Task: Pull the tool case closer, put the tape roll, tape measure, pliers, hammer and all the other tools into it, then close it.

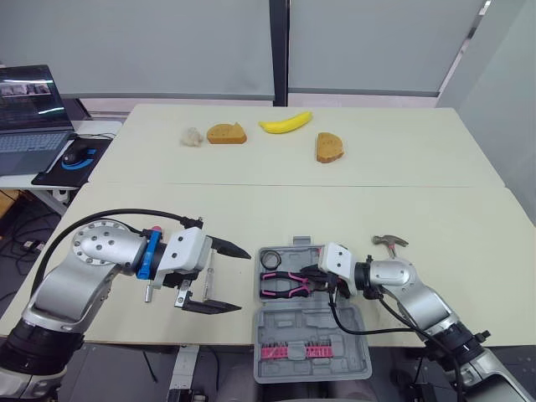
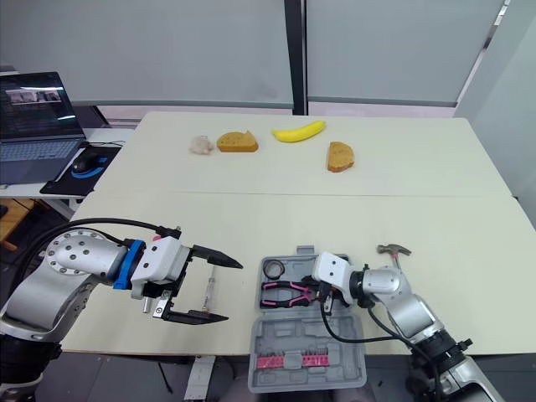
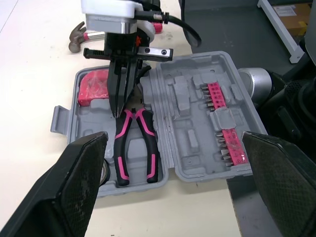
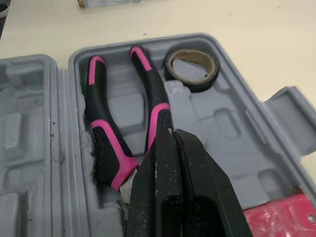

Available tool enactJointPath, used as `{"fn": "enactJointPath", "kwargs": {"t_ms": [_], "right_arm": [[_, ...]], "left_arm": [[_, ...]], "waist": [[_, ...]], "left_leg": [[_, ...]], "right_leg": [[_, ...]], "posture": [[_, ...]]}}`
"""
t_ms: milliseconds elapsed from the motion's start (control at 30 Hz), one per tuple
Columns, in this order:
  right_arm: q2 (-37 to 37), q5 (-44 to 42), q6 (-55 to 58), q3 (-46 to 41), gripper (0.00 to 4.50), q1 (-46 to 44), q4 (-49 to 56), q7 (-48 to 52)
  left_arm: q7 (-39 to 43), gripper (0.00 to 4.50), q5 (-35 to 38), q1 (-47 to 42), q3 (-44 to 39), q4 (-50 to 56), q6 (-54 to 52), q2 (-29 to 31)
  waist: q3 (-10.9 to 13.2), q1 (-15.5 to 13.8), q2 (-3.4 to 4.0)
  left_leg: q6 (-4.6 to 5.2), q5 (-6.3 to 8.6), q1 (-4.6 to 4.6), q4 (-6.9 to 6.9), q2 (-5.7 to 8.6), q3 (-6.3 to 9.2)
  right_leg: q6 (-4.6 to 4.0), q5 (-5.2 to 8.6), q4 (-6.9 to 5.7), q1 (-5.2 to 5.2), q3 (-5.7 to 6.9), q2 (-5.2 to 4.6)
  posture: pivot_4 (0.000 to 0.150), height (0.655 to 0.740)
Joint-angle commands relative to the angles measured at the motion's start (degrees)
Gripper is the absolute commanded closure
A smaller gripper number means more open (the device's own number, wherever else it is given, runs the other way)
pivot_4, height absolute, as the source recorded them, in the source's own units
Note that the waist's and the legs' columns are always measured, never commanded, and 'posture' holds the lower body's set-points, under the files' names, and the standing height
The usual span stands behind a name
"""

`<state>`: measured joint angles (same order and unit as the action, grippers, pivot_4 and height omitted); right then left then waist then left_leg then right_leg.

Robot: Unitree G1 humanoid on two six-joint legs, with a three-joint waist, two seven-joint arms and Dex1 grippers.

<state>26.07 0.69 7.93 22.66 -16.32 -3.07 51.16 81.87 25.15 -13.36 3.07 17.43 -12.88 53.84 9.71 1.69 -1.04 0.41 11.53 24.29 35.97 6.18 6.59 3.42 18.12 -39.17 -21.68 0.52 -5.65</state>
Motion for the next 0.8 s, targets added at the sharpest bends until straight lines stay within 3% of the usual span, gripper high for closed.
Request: {"fn": "enactJointPath", "kwargs": {"t_ms": [33,300,467,667,733,800], "right_arm": [[-0.04,2.45,-1.79,1.04,4.47,0.34,-2.93,-1.02],[0.94,7.94,-2.33,3.5,4.47,0.11,-7.32,-2.68],[0.35,6.28,-1.97,2.22,4.47,0.26,-6.5,-2.67],[1.07,-0.49,0.08,-3.81,4.47,-0.59,2.18,-1.28],[2.52,-3.69,2.12,-7.07,4.07,-0.7,6.16,-0.11],[10.22,-12.77,8.03,-16.08,3.68,2.08,14.19,6.11]], "left_arm": [[-0.11,0.0,-0.13,0.32,-0.13,0.83,0.86,0.03],[-1.44,0.0,-0.17,0.47,-0.18,2.7,-0.71,0.35],[-2.33,0.0,0.16,0.46,-0.56,3.76,-2.12,0.5],[-4.91,0.0,0.38,0.3,-2.47,1.2,-2.59,-0.39],[-5.26,0.0,1.02,0.56,-3.85,-0.67,-3.47,0.17],[-4.79,0.0,1.66,0.32,-8.06,-6.18,-5.34,3.19]], "waist": [[-0.01,0.01,0.0],[-0.39,-0.03,-0.08],[-0.46,-0.05,-0.07],[-0.41,-0.08,-0.01],[-0.37,-0.11,0.03],[-0.31,-0.19,0.12]], "left_leg": [[0.0,0.0,-0.09,-0.01,0.0,0.0],[-0.01,0.03,-0.51,-0.07,-0.07,0.03],[-0.02,0.03,-0.53,-0.06,-0.07,0.05],[-0.03,0.03,-0.5,-0.05,-0.06,0.05],[-0.02,0.04,-0.47,-0.05,-0.04,0.05],[-0.03,0.04,-0.43,-0.05,-0.05,0.07]], "right_leg": [[0.0,0.0,0.0,0.07,-0.02,0.0],[-0.01,0.01,0.07,0.46,-0.02,0.11],[-0.01,0.01,0.08,0.49,-0.02,0.12],[-0.01,0.01,0.08,0.48,-0.04,0.11],[0.0,0.0,0.08,0.43,-0.04,0.11],[0.0,0.0,0.08,0.38,-0.04,0.1]], "posture": [[0.15,0.74],[0.15,0.74],[0.15,0.74],[0.15,0.74],[0.15,0.74],[0.15,0.74]]}}
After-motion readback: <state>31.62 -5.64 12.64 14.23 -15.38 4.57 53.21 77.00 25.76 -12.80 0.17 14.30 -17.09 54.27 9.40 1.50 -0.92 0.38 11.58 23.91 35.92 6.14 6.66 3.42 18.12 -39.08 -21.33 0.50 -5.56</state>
